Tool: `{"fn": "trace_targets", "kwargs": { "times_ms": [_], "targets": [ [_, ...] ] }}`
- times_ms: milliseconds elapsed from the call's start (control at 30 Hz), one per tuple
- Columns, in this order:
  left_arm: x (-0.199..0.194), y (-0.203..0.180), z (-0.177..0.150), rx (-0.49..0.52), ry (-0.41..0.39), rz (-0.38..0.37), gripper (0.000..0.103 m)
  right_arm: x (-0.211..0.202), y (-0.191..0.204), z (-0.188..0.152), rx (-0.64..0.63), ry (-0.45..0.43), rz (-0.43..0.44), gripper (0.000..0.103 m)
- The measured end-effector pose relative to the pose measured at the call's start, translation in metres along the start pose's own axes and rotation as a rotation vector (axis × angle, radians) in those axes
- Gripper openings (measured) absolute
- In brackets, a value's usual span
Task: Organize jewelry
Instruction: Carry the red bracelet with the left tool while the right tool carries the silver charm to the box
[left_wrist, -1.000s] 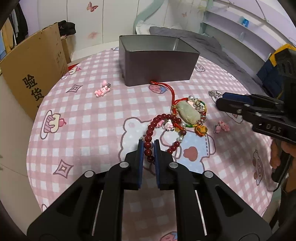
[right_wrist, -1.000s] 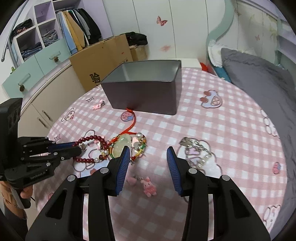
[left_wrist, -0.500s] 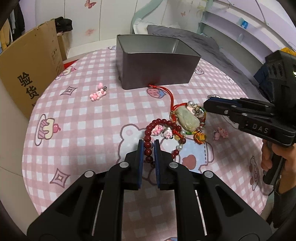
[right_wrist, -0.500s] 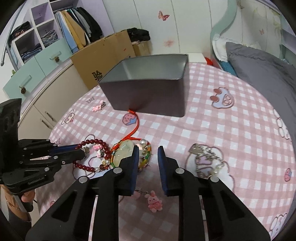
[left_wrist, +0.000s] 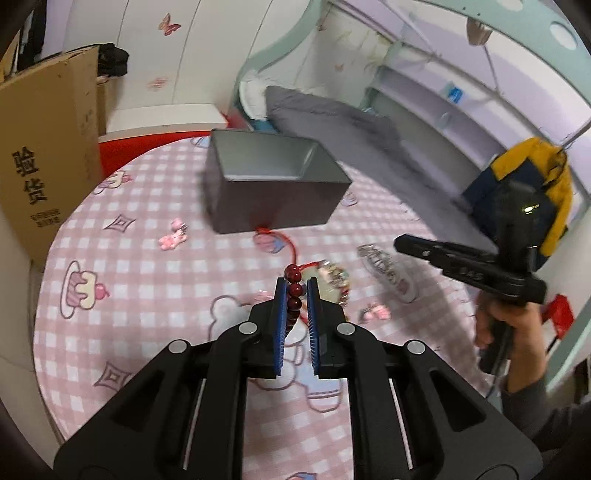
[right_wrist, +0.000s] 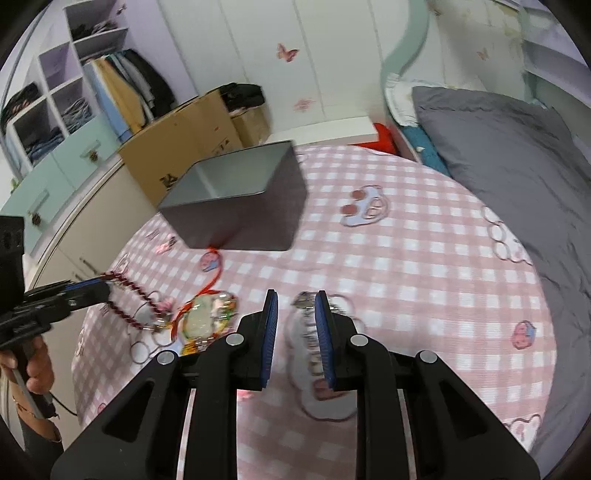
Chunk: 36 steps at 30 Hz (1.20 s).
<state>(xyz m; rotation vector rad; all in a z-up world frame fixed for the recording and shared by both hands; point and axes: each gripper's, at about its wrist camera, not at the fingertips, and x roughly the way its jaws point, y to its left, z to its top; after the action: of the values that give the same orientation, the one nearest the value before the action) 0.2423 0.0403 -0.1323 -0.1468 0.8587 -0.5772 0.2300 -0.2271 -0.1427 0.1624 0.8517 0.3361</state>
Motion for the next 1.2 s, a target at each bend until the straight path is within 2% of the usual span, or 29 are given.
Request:
{"fn": "trace_targets", "kwargs": {
  "times_ms": [133, 367, 433, 500, 567, 600, 633, 700, 767, 800, 833, 867, 1033, 1200],
  "targets": [
    [-0.002, -0.004, 0.003, -0.009, -0.013, -0.034, 0.011, -0.004, -0.010, -0.002, 0.022, -0.001, 0.006, 0.020],
    [-0.021, -0.016, 0.013, 0.016, -0.069, -0.074, 0.011, -0.004, -0.011, -0.011, -0.012, 0.025, -0.008, 0.021],
    [-0.028, -0.021, 0.019, 0.031, -0.092, -0.079, 0.011, 0.000, -0.009, -0.013, -0.030, 0.033, -0.007, 0.034],
    [-0.032, -0.025, 0.025, 0.046, -0.107, -0.082, 0.011, 0.005, -0.005, -0.013, -0.054, 0.035, -0.034, 0.042],
    [-0.032, -0.028, 0.032, 0.058, -0.117, -0.077, 0.011, 0.016, 0.000, -0.011, -0.088, 0.050, -0.055, 0.043],
    [-0.032, -0.029, 0.034, 0.062, -0.119, -0.075, 0.011, 0.021, 0.002, -0.011, -0.110, 0.059, -0.078, 0.046],
    [-0.031, -0.030, 0.038, 0.065, -0.122, -0.071, 0.011, 0.027, 0.004, -0.012, -0.132, 0.072, -0.104, 0.054],
    [-0.031, -0.032, 0.045, 0.073, -0.130, -0.072, 0.011, 0.037, 0.009, -0.015, -0.179, 0.080, -0.144, 0.056],
    [-0.030, -0.034, 0.053, 0.084, -0.139, -0.073, 0.011, 0.039, 0.012, -0.015, -0.206, 0.082, -0.161, 0.047],
    [-0.030, -0.035, 0.056, 0.086, -0.141, -0.073, 0.011, 0.039, 0.011, -0.015, -0.206, 0.079, -0.162, 0.029],
    [-0.029, -0.035, 0.060, 0.086, -0.142, -0.071, 0.011, 0.039, 0.009, -0.014, -0.207, 0.078, -0.171, 0.014],
    [-0.028, -0.036, 0.064, 0.088, -0.145, -0.071, 0.011, 0.038, 0.007, -0.013, -0.208, 0.084, -0.170, 0.007],
    [-0.023, -0.033, 0.080, 0.090, -0.159, -0.068, 0.011, 0.034, 0.005, -0.010, -0.203, 0.083, -0.125, 0.004],
    [-0.017, -0.028, 0.098, 0.080, -0.165, -0.061, 0.011, 0.002, 0.009, 0.021, -0.169, -0.028, -0.066, 0.004]
  ]
}}
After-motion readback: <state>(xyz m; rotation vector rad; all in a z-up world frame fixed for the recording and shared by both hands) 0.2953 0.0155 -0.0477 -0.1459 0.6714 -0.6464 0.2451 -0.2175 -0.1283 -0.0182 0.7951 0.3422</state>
